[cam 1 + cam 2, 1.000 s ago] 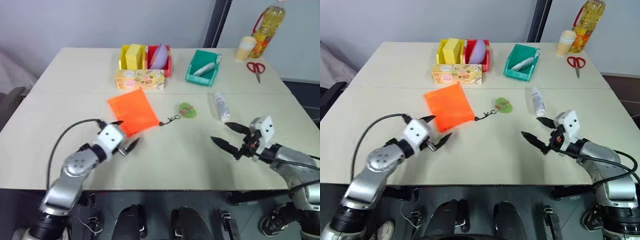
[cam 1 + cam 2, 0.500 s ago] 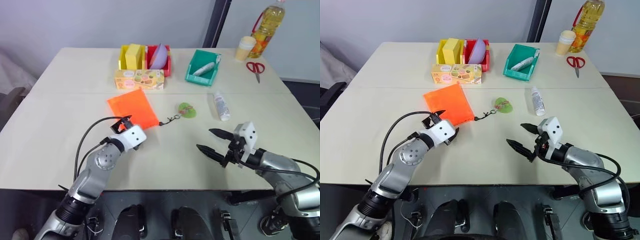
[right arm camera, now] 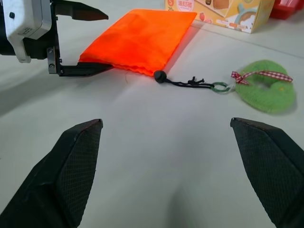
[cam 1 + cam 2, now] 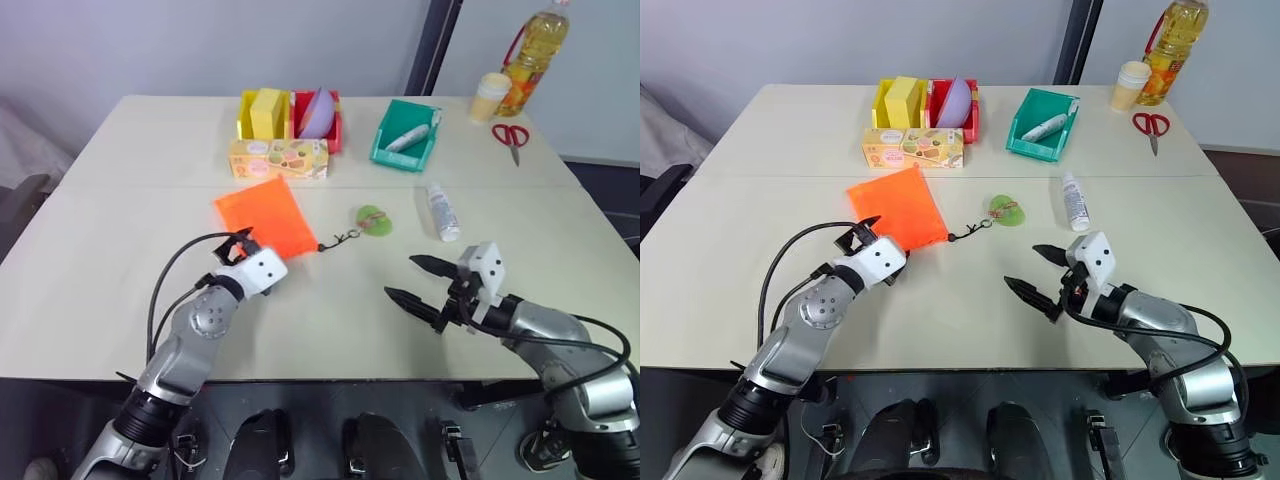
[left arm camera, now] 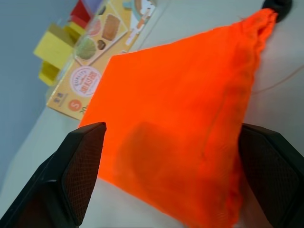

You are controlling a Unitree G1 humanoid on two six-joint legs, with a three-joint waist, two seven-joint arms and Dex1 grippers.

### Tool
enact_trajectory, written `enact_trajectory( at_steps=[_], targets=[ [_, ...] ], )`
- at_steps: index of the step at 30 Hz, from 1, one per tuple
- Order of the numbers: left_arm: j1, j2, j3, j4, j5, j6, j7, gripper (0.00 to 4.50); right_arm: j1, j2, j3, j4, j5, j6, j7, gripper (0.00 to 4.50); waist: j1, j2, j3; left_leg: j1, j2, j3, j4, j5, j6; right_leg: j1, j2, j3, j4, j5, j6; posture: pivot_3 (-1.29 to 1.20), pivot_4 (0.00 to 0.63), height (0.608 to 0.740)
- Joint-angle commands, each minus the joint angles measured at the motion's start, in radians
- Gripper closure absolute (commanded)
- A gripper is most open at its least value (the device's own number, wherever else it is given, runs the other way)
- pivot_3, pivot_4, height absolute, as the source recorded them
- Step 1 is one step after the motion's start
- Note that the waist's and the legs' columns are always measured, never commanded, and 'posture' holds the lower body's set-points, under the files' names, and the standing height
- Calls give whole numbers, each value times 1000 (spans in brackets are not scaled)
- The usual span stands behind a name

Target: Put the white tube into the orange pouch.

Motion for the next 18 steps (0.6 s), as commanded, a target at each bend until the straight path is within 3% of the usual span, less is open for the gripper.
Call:
enact_trajectory(
  at_steps=[1,18],
  targets=[
    [-5,-2,31,-5,17,-29,26,0,-13,0,-7,-36,14,-1,-4,30,0,0,0,0,0,0,0,0,0,0,0,0,0,0,0,0,150,727],
    [28,-59,143,-45,-100,-80,27,0,2,10,0,-7,2,-33,13,30,0,0,0,0,0,0,5,-1,2,1,0,0,3,1,2,0,150,727]
  ],
)
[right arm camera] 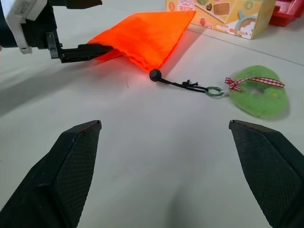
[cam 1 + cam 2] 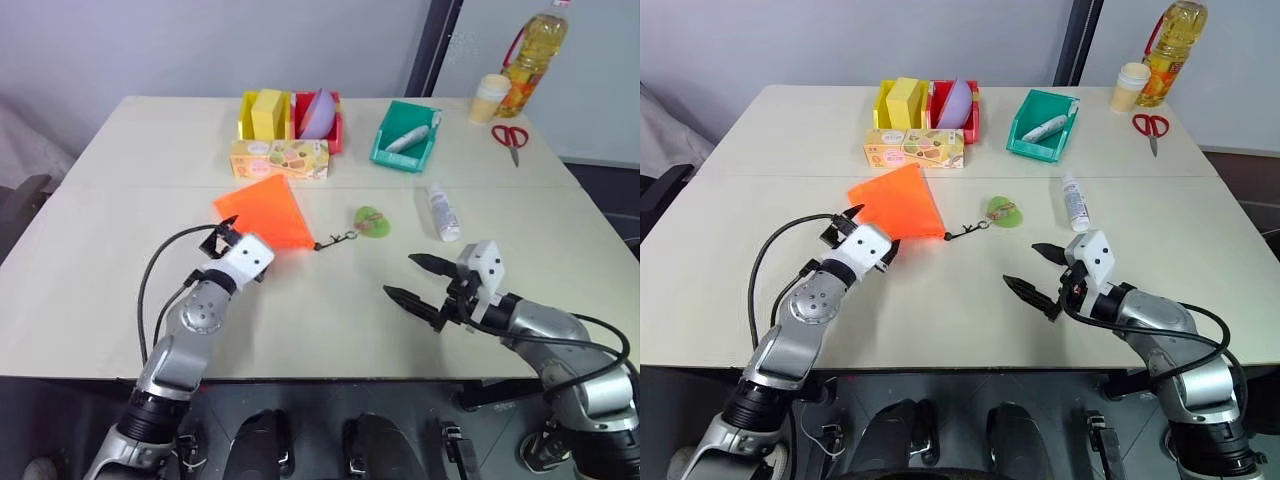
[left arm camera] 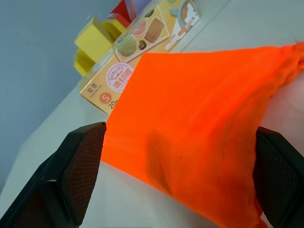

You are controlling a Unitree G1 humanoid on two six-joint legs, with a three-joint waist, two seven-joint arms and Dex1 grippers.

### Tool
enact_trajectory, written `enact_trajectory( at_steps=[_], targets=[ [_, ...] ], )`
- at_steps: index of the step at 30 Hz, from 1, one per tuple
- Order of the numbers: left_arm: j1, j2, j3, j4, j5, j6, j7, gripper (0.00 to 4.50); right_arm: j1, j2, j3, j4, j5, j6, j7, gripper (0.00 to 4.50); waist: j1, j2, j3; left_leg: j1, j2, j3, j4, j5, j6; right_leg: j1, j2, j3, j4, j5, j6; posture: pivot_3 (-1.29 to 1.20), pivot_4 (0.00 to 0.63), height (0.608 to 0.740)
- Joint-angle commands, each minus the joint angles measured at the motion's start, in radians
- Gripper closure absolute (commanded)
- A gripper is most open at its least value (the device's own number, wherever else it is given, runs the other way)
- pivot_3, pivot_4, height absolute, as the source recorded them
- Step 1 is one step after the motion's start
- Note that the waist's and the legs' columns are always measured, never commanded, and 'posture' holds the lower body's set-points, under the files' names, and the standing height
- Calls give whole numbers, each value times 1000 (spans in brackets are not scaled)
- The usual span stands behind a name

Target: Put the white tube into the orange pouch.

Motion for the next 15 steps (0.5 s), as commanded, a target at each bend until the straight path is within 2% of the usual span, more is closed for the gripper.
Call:
enact_trajectory(
  at_steps=[1,9,15],
  targets=[
    [11,7,33,-45,-19,-32,-6,0,1,8,-2,-5,2,-27,8,30,0,0,0,0,0,0,0,0,0,0,0,0,0,0,0,0,150,727],
    [26,-60,93,-64,-132,11,-25,0,3,9,1,1,0,-34,12,30,0,0,0,0,0,0,1,0,1,1,0,0,0,0,0,0,150,727],
    [45,-54,107,-102,-195,0,-65,0,2,12,6,9,-3,-42,15,30,0,0,0,0,0,0,1,0,1,1,0,0,0,1,1,0,150,727]
  ],
)
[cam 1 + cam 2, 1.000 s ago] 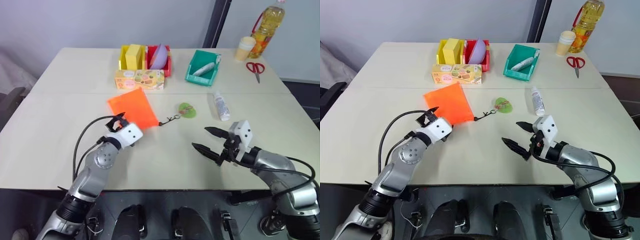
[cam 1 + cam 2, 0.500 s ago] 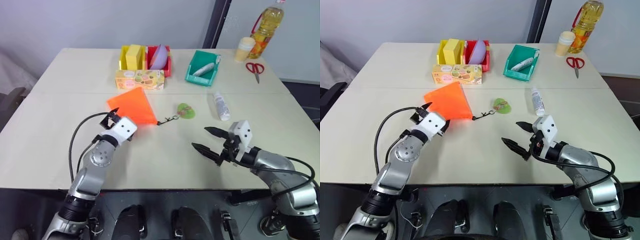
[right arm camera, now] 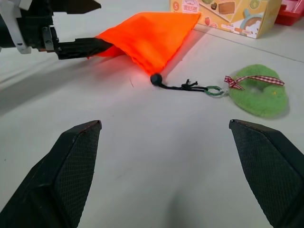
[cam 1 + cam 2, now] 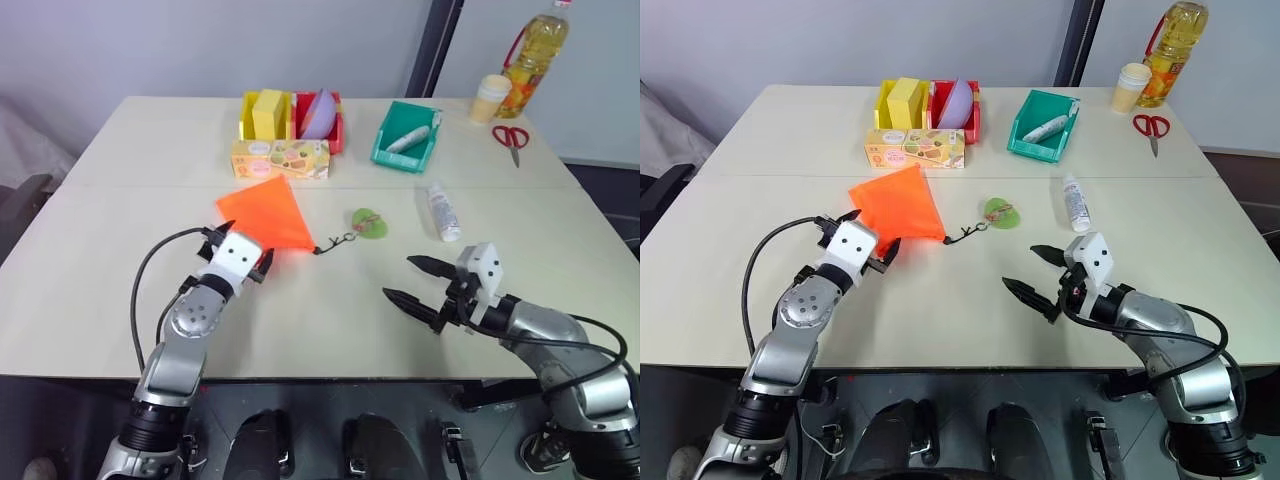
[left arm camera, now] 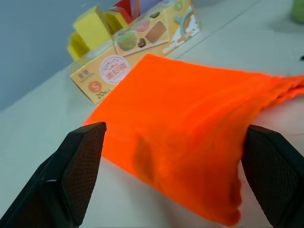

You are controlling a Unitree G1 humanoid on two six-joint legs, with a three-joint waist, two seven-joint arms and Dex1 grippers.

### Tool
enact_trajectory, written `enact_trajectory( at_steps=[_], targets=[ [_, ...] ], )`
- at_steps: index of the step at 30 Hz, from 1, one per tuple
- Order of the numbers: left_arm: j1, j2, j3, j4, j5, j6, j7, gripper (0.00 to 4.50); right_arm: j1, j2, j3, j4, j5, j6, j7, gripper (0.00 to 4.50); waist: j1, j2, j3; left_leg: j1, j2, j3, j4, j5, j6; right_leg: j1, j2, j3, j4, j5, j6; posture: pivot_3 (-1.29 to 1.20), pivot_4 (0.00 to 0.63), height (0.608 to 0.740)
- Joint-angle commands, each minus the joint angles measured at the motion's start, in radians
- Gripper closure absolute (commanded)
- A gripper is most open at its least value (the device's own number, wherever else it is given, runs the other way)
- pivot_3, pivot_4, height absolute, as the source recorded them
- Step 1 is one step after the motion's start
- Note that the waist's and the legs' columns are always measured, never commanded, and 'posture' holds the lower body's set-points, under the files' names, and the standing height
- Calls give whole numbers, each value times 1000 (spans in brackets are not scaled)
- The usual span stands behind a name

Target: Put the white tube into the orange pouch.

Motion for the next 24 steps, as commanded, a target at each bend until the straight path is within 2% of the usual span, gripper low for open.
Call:
enact_trajectory(
  at_steps=[1,18,24],
  targets=[
    [8,14,23,-58,-24,-19,-18,0,0,10,-1,-10,2,-27,6,30,0,0,0,0,0,0,0,0,0,0,0,0,0,0,0,0,150,727],
    [-5,83,-38,-4,119,-62,16,0,6,7,0,-8,3,-41,7,30,1,0,0,0,0,0,0,0,0,0,0,0,0,0,0,0,150,727],
    [-10,79,-48,14,130,-69,10,0,2,5,0,-21,8,-32,1,30,0,0,0,0,0,0,0,0,0,0,0,0,0,0,0,0,150,727]
  ],
)
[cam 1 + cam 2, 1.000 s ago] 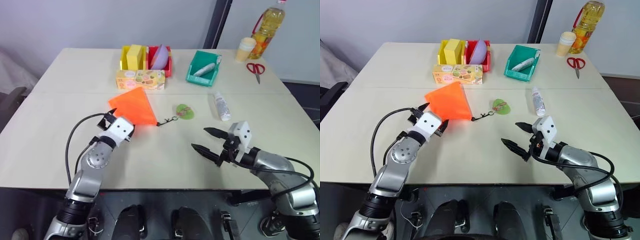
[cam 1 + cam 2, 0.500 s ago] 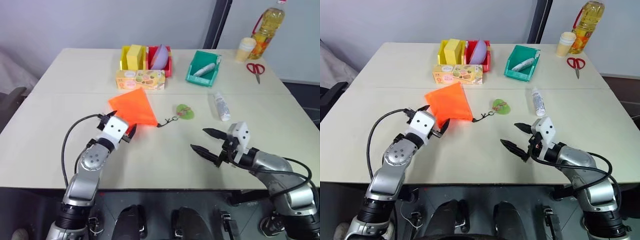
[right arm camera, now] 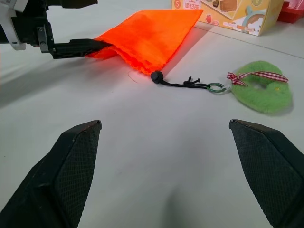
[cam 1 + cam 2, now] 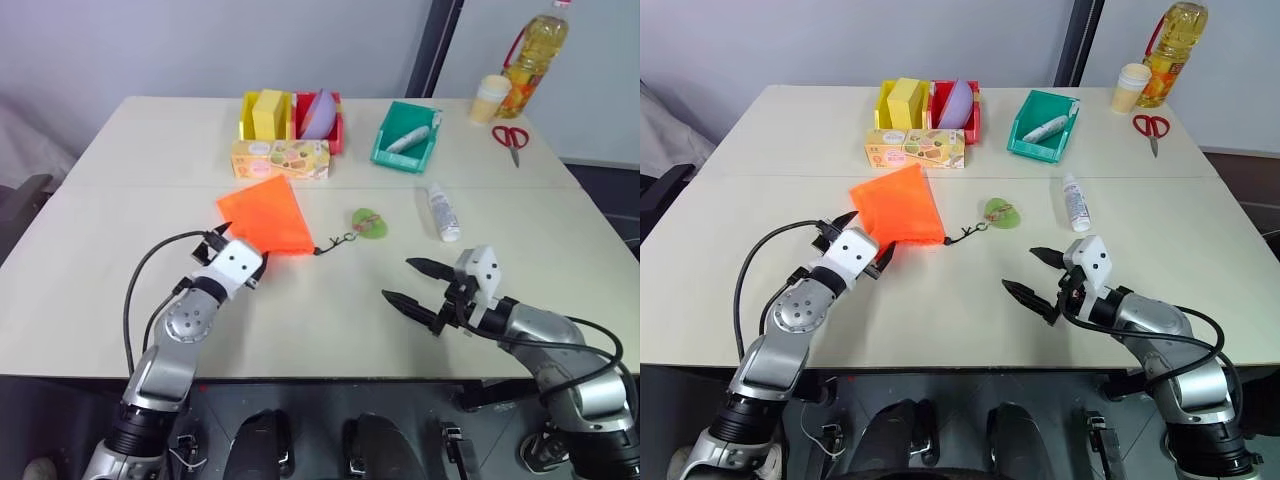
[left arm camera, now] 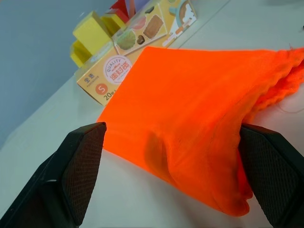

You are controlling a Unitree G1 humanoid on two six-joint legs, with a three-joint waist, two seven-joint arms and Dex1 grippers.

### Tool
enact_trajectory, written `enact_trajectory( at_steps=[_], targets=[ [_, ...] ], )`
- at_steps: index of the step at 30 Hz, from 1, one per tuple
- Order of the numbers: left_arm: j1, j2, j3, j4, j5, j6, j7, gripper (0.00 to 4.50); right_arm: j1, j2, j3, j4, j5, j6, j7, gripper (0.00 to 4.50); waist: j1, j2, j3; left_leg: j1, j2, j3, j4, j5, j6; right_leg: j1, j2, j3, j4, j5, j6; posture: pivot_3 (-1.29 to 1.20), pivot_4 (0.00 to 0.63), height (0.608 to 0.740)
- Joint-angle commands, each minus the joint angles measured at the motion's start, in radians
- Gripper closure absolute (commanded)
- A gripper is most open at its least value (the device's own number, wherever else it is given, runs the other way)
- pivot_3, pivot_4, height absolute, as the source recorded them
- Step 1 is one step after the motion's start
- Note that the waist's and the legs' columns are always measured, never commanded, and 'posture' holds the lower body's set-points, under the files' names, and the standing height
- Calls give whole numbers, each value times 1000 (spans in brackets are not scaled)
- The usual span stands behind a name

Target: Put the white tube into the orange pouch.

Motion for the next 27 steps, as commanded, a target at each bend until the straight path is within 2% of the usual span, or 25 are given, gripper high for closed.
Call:
enact_trajectory(
  at_steps=[1,7,14,27],
  targets=[
    [-24,3,-12,-8,15,-28,-1,0,-7,2,-11,-37,11,-5,-2,30,1,0,0,0,0,0,0,0,0,0,0,0,0,0,0,0,150,727],
    [-38,-3,-17,0,12,-31,1,0,-10,3,-7,-37,12,-4,-2,30,0,0,0,0,0,0,0,0,0,0,0,0,0,0,0,0,150,727],
    [-20,-14,-11,-48,-55,-50,-50,0,-7,0,-12,-33,13,-6,2,30,0,0,0,0,0,0,0,0,0,0,0,0,0,0,0,0,150,727],
    [-74,-28,-53,17,-33,-67,-49,0,7,11,-5,-44,10,-9,-8,30,1,0,0,0,0,0,1,0,0,0,0,0,1,0,0,0,150,727]
  ],
)
